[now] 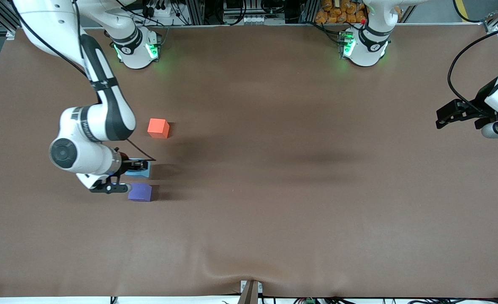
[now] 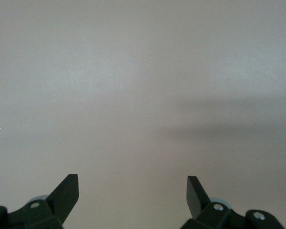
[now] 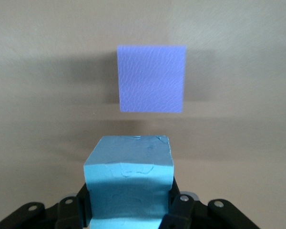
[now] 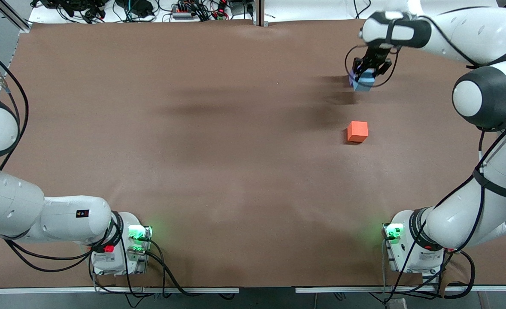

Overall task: Place blue block between orange and purple blocks
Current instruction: 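Carry the blue cube with the right gripper between orange and purple cubes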

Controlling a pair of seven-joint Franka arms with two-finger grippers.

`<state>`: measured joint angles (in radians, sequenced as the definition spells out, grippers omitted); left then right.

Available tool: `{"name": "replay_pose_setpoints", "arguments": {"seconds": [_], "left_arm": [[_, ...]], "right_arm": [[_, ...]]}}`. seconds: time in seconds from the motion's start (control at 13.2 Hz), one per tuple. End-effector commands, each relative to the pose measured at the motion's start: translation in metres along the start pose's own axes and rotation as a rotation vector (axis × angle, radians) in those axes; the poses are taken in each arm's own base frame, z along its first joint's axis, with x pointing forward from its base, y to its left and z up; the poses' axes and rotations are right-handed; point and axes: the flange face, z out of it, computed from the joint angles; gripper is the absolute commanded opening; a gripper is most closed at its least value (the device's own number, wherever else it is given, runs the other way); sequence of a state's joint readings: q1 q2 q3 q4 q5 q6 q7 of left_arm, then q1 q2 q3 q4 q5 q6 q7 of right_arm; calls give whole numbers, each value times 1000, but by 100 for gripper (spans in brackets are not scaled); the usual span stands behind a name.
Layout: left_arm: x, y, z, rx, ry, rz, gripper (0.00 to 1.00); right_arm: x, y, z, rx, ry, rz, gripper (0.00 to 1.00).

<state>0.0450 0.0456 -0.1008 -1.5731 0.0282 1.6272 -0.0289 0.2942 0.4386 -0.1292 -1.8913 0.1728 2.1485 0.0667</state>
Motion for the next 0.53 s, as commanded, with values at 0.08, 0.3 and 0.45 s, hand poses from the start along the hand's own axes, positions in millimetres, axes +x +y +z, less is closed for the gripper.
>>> {"name": "replay_pose_setpoints", "arguments": {"seconds": [0.08, 0.3, 0.45], "left_arm": [[-2, 2, -1, -15, 5, 14, 100], [-2, 2, -1, -15, 3, 14, 100], [-2, 1, -1, -15, 3, 14, 100]], "right_arm": [[-21, -4, 32, -13, 27, -18, 29], [-29, -1, 46, -17, -4, -11, 30], [-34, 2, 52, -19, -19, 6, 30]]}}
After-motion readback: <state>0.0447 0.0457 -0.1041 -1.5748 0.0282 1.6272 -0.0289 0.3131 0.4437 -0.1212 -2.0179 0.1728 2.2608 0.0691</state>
